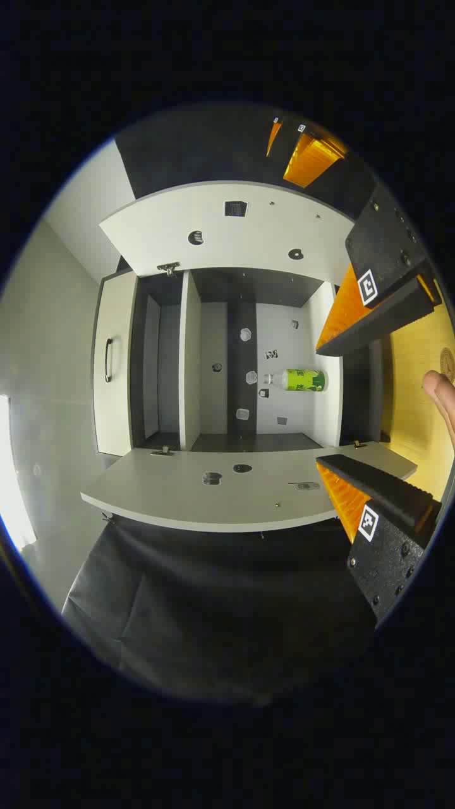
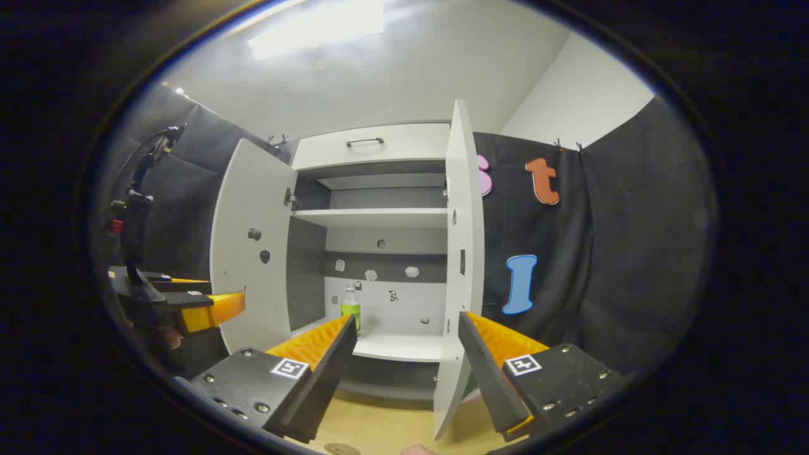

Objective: Grasp the bottle in the cabinet with the left hand and place it on the coaster, then close the right door with the right hand and the left door with the left hand.

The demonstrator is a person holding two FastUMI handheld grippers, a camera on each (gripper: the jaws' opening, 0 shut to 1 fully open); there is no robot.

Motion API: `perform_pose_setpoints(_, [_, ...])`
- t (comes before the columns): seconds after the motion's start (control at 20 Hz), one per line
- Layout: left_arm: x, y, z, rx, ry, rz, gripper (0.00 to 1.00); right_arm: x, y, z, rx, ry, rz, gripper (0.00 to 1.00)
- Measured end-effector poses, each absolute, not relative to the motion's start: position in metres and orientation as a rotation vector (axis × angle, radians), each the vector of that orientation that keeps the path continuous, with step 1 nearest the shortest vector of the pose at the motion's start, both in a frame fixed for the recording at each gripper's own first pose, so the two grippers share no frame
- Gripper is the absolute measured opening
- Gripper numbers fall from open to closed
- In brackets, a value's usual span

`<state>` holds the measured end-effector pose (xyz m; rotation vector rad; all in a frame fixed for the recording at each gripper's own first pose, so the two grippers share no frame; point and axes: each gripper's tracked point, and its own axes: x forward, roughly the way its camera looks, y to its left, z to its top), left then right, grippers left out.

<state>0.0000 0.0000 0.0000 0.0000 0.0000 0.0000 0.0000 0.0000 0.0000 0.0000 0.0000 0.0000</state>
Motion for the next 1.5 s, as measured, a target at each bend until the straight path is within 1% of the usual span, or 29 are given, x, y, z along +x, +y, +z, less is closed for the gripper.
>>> perform_pose_setpoints(0.2, [0.018,0.006,-0.011,0.008,0.021,-0.008,0.98,0.009,0.012,-0.006,0.014,0.005,0.013,0.97])
perform_pose_setpoints(0.4, [0.035,0.005,-0.023,0.0,0.043,-0.033,0.99,0.015,0.014,-0.01,0.006,0.007,-0.002,0.98])
perform_pose_setpoints(0.6, [0.05,0.007,-0.025,-0.011,0.034,-0.049,0.99,0.022,0.019,-0.014,0.001,0.007,-0.007,0.97])
perform_pose_setpoints(0.65, [0.054,0.007,-0.025,-0.009,0.033,-0.053,0.99,0.023,0.021,-0.015,0.001,0.009,-0.007,0.95])
perform_pose_setpoints(0.7, [0.057,0.007,-0.027,-0.006,0.033,-0.057,0.99,0.025,0.026,-0.017,0.0,0.009,-0.002,0.97])
perform_pose_setpoints(0.9, [0.075,0.006,-0.031,-0.008,0.029,-0.076,0.99,0.033,0.037,-0.022,-0.003,0.003,0.01,0.97])
perform_pose_setpoints(1.1, [0.103,0.007,-0.04,-0.011,0.045,-0.085,0.99,0.04,0.038,-0.025,0.006,-0.005,-0.006,0.97])
perform_pose_setpoints(1.15, [0.111,0.008,-0.04,-0.017,0.043,-0.087,0.99,0.042,0.039,-0.026,0.005,-0.004,-0.011,0.95])
perform_pose_setpoints(1.2, [0.119,0.007,-0.041,-0.023,0.043,-0.092,0.98,0.044,0.04,-0.028,0.004,-0.002,-0.01,0.98])
perform_pose_setpoints(1.5, [0.176,-0.007,-0.049,-0.021,0.03,-0.118,0.99,0.053,0.041,-0.028,0.009,0.001,-0.014,0.97])
